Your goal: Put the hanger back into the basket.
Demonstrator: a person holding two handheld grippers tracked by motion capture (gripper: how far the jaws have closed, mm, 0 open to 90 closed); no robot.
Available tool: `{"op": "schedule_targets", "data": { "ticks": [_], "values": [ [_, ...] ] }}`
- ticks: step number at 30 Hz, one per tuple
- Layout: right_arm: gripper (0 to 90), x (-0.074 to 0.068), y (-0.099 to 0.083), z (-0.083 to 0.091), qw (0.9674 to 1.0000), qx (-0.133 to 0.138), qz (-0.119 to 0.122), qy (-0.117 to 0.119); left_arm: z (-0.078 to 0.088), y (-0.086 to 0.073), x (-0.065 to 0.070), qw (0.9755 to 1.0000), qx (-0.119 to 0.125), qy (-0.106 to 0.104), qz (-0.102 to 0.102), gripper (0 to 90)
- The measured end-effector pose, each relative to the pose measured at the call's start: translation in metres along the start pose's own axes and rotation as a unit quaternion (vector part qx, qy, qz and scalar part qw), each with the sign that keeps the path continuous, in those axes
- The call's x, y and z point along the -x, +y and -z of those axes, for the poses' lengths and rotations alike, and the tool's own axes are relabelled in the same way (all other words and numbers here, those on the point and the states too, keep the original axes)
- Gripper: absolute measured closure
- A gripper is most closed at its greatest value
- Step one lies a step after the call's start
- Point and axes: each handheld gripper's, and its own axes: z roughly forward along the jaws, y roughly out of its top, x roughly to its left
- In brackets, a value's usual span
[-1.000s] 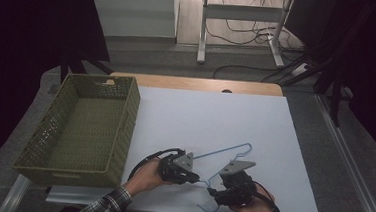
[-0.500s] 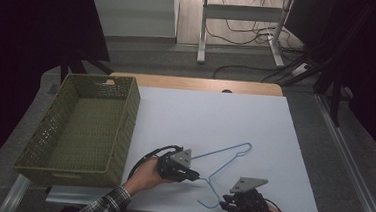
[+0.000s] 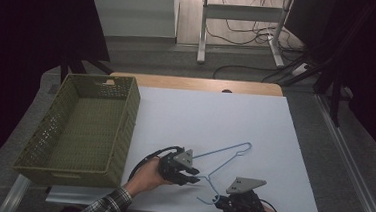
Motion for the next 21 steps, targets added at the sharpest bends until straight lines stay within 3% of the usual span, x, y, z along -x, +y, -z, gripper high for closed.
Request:
{"op": "schedule_targets", "data": {
  "ticks": [4, 9, 16, 21],
  "values": [
    [80.5, -0.001, 0.002, 0.000, 1.0000, 0.004, 0.003, 0.001, -0.002, 0.000, 0.001, 0.9999, -0.007, 0.006, -0.005, 81.4],
    [77.9, 0.000, 0.004, 0.005, 0.9999, 0.010, 0.007, -0.002, 0.002, 0.000, 0.000, 0.9998, 0.007, 0.010, -0.013, 84.0],
    [71.9, 0.028, 0.012, 0.024, 0.9985, 0.033, -0.004, -0.044, 0.008, -0.003, -0.005, 0.9995, 0.030, 0.009, 0.000, 85.3],
    [65.2, 0.033, 0.016, 0.014, 0.9985, 0.038, 0.010, -0.038, 0.010, -0.003, -0.007, 0.9992, 0.039, 0.008, 0.006, 85.3]
  ]
}}
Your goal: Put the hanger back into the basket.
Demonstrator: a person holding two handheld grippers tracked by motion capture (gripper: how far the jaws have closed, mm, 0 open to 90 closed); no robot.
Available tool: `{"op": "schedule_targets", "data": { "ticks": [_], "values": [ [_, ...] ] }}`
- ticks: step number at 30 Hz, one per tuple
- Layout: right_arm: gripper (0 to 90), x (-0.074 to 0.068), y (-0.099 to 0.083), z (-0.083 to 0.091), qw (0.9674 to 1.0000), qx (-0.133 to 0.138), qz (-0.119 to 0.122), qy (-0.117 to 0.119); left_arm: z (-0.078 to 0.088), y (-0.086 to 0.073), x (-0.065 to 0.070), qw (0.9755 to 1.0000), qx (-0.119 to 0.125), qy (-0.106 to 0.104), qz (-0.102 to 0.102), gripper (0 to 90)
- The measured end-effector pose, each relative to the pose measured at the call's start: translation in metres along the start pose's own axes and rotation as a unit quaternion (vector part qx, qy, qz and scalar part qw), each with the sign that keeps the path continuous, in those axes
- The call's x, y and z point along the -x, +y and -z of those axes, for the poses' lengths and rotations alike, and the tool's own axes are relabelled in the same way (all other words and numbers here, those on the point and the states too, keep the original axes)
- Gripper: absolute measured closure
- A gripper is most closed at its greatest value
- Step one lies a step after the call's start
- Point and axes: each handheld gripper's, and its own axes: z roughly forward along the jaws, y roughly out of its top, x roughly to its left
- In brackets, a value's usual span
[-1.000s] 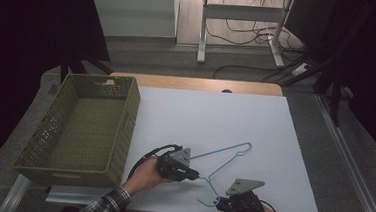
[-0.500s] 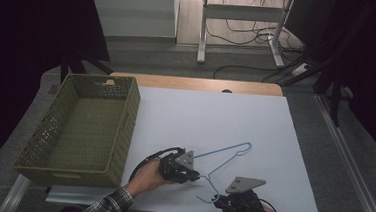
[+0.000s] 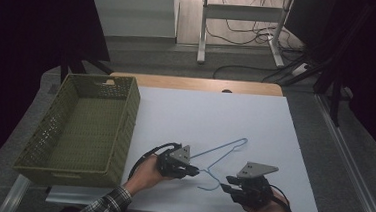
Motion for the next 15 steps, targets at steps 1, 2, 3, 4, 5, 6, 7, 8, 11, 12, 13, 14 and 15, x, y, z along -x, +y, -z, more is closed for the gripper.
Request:
{"op": "schedule_targets", "data": {
  "ticks": [1, 2, 3, 4, 5, 6, 7, 8, 11, 12, 13, 14, 15],
  "values": [
    [64.2, 0.000, 0.000, -0.003, 1.0000, 0.004, 0.000, 0.006, 0.000, 0.000, 0.000, 1.0000, 0.001, -0.001, 0.001, 85.3],
    [64.0, -0.001, 0.001, -0.007, 0.9999, 0.009, 0.002, 0.009, 0.000, 0.000, 0.000, 1.0000, 0.002, -0.001, 0.001, 85.3],
    [64.0, -0.001, 0.002, -0.010, 0.9998, 0.014, 0.004, 0.011, 0.000, 0.000, 0.000, 1.0000, 0.006, 0.000, 0.004, 85.3],
    [64.0, -0.002, 0.004, -0.013, 0.9997, 0.020, 0.008, 0.012, 0.001, 0.000, -0.001, 1.0000, 0.005, 0.000, 0.004, 85.3],
    [64.2, -0.002, 0.006, -0.015, 0.9995, 0.028, 0.012, 0.011, 0.001, 0.000, -0.001, 1.0000, 0.006, 0.001, 0.004, 85.3],
    [64.5, -0.003, 0.009, -0.018, 0.9991, 0.039, 0.016, 0.008, 0.002, 0.000, -0.001, 1.0000, 0.008, 0.001, 0.004, 85.3],
    [64.5, -0.003, 0.010, -0.019, 0.9988, 0.044, 0.018, 0.009, 0.002, 0.000, -0.002, 0.9999, 0.010, 0.000, 0.006, 85.4],
    [65.4, -0.003, 0.012, -0.021, 0.9982, 0.056, 0.022, 0.008, 0.002, 0.000, -0.002, 0.9999, 0.013, -0.001, 0.008, 85.4],
    [72.3, -0.004, 0.015, -0.024, 0.9962, 0.078, 0.036, 0.006, 0.004, 0.000, -0.003, 0.9998, 0.018, 0.000, 0.012, 85.4],
    [72.3, -0.004, 0.015, -0.024, 0.9962, 0.078, 0.036, 0.006, 0.004, 0.000, -0.003, 0.9998, 0.018, 0.000, 0.012, 85.4],
    [78.4, -0.008, 0.017, -0.024, 0.9946, 0.090, 0.051, -0.005, 0.005, 0.000, -0.004, 0.9997, 0.021, 0.001, 0.014, 85.4],
    [80.0, -0.009, 0.018, -0.024, 0.9938, 0.096, 0.055, -0.013, 0.005, 0.000, -0.004, 0.9996, 0.024, 0.002, 0.015, 85.4],
    [81.7, -0.010, 0.019, -0.023, 0.9928, 0.101, 0.059, -0.025, 0.006, 0.001, -0.004, 0.9996, 0.025, 0.002, 0.015, 85.4]
  ]
}}
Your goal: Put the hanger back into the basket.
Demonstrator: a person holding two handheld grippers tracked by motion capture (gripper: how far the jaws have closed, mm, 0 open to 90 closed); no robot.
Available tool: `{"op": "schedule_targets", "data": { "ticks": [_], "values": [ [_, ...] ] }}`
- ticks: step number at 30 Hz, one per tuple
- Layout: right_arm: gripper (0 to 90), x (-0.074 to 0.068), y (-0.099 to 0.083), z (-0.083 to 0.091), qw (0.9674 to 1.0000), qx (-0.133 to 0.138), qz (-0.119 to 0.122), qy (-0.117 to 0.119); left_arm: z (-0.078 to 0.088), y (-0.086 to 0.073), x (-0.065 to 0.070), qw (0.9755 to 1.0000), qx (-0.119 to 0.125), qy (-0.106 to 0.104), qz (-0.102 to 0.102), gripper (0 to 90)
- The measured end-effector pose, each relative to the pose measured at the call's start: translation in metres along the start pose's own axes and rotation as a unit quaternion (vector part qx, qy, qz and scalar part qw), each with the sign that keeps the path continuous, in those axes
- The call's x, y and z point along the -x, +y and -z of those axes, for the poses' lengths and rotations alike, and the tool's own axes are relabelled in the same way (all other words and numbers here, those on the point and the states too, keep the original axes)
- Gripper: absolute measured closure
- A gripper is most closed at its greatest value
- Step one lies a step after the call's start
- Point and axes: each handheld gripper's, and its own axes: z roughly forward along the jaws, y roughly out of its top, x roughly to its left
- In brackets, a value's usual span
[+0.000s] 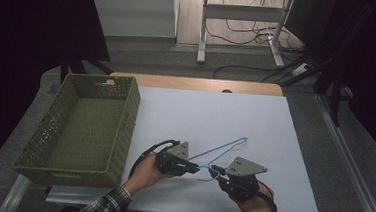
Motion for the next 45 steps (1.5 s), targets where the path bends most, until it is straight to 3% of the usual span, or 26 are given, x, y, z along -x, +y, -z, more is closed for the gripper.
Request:
{"op": "schedule_targets", "data": {
  "ticks": [2, 3, 5, 7, 8, 10, 12, 14, 17, 19, 21, 23, 25, 28, 31, 36, 37, 39, 42, 45],
  "values": [
    [82.6, 0.000, 0.001, 0.000, 1.0000, 0.002, 0.002, -0.005, 0.001, 0.001, 0.000, 1.0000, 0.000, 0.003, 0.000, 85.1],
    [84.6, -0.002, 0.005, 0.001, 0.9996, 0.009, 0.012, -0.025, 0.001, 0.003, 0.002, 0.9998, -0.005, 0.017, -0.001, 77.9],
    [85.3, -0.003, 0.010, 0.002, 0.9992, 0.013, 0.016, -0.035, 0.005, 0.004, 0.005, 0.9994, -0.013, 0.033, -0.004, 72.6],
    [85.3, -0.002, 0.013, 0.002, 0.9991, 0.016, 0.013, -0.037, 0.006, 0.005, 0.007, 0.9990, -0.015, 0.043, -0.001, 69.7],
    [85.4, -0.001, 0.020, 0.001, 0.9992, 0.017, -0.005, -0.037, 0.011, 0.007, 0.010, 0.9983, -0.017, 0.056, 0.005, 69.7],
    [85.4, 0.000, 0.025, 0.000, 0.9991, 0.017, -0.013, -0.038, 0.014, 0.009, 0.012, 0.9978, -0.021, 0.062, 0.012, 70.3],
    [85.5, 0.000, 0.031, -0.002, 0.9988, 0.019, -0.020, -0.041, 0.018, 0.013, 0.017, 0.9960, -0.028, 0.082, 0.022, 76.3],
    [85.4, 0.000, 0.036, -0.003, 0.9987, 0.021, -0.021, -0.042, 0.019, 0.013, 0.017, 0.9958, -0.025, 0.084, 0.028, 85.1],
    [85.1, 0.002, 0.043, -0.003, 0.9983, 0.026, -0.025, -0.046, 0.023, 0.014, 0.014, 0.9955, -0.001, 0.083, 0.045, 86.8],
    [83.7, 0.005, 0.048, -0.003, 0.9979, 0.034, -0.026, -0.048, 0.026, 0.013, 0.011, 0.9951, 0.021, 0.070, 0.066, 87.1],
    [77.1, 0.010, 0.052, -0.001, 0.9972, 0.047, -0.033, -0.048, 0.029, 0.012, 0.008, 0.9933, 0.041, 0.058, 0.091, 87.2],
    [75.1, 0.011, 0.054, 0.000, 0.9966, 0.055, -0.035, -0.050, 0.032, 0.012, 0.006, 0.9924, 0.051, 0.049, 0.101, 87.2],
    [72.4, 0.015, 0.056, -0.004, 0.9962, 0.064, -0.042, -0.041, 0.035, 0.012, 0.005, 0.9892, 0.073, 0.031, 0.123, 87.2],
    [81.7, 0.018, 0.055, -0.009, 0.9947, 0.081, -0.045, -0.046, 0.037, 0.012, 0.006, 0.9892, 0.070, 0.030, 0.125, 87.0],
    [84.8, 0.021, 0.057, -0.010, 0.9934, 0.088, -0.068, -0.026, 0.036, 0.016, 0.006, 0.9896, 0.055, 0.030, 0.129, 86.2],
    [85.5, 0.013, 0.063, -0.011, 0.9951, 0.078, -0.039, -0.046, 0.039, 0.024, 0.008, 0.9903, 0.028, 0.041, 0.130, 74.0],
    [85.5, 0.012, 0.064, -0.012, 0.9954, 0.075, -0.038, -0.046, 0.040, 0.026, 0.007, 0.9903, 0.014, 0.042, 0.132, 74.0],
    [85.5, 0.011, 0.066, -0.014, 0.9954, 0.074, -0.044, -0.042, 0.040, 0.031, 0.004, 0.9877, 0.004, 0.031, 0.153, 74.8],
    [85.4, 0.009, 0.067, -0.014, 0.9954, 0.075, -0.041, -0.045, 0.040, 0.035, 0.001, 0.9864, -0.015, 0.027, 0.161, 84.4],
    [85.4, 0.008, 0.068, -0.014, 0.9953, 0.075, -0.045, -0.044, 0.041, 0.038, 0.000, 0.9856, -0.021, 0.022, 0.166, 86.9]
  ]
}}
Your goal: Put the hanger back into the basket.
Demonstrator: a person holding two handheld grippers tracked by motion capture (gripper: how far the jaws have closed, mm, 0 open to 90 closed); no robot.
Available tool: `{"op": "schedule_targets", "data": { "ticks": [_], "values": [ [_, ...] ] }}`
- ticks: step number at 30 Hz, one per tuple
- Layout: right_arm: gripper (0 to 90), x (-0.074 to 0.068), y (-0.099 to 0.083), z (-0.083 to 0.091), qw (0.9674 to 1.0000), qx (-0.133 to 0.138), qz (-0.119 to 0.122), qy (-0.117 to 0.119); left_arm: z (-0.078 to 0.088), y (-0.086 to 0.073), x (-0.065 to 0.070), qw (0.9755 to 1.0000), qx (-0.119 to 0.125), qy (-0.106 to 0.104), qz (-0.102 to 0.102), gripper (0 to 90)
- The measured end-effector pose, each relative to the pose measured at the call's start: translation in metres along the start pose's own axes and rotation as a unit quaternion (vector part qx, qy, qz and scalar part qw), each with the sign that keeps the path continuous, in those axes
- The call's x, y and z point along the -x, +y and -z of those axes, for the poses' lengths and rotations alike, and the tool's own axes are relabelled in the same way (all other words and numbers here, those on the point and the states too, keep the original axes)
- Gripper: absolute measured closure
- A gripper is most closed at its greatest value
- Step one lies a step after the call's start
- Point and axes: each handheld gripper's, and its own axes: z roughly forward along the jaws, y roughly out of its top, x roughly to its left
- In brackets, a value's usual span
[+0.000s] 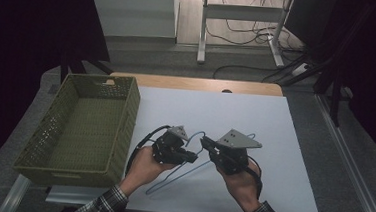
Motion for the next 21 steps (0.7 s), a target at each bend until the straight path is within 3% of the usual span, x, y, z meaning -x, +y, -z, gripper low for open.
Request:
{"op": "schedule_targets", "data": {
  "ticks": [3, 5, 11, 16, 21],
  "values": [
    [85.2, 0.001, 0.000, 0.000, 1.0000, 0.000, 0.001, 0.000, 0.001, 0.001, 0.000, 1.0000, -0.002, -0.002, 0.005, 87.3],
    [82.3, 0.004, 0.002, 0.003, 1.0000, 0.003, 0.000, 0.007, 0.007, 0.002, -0.003, 0.9992, 0.014, -0.025, 0.026, 87.4],
    [57.6, 0.014, 0.002, 0.020, 0.9998, -0.002, -0.010, 0.019, 0.035, 0.003, -0.013, 0.9970, 0.036, -0.035, 0.059, 87.5],
    [38.2, 0.027, -0.010, 0.033, 0.9989, -0.029, -0.022, 0.029, 0.063, 0.001, -0.018, 0.9958, 0.051, -0.020, 0.073, 87.5],
    [26.6, 0.038, -0.027, 0.043, 0.9981, -0.051, -0.027, 0.019, 0.093, 0.000, -0.027, 0.9947, 0.064, -0.004, 0.080, 87.5]
  ]
}}
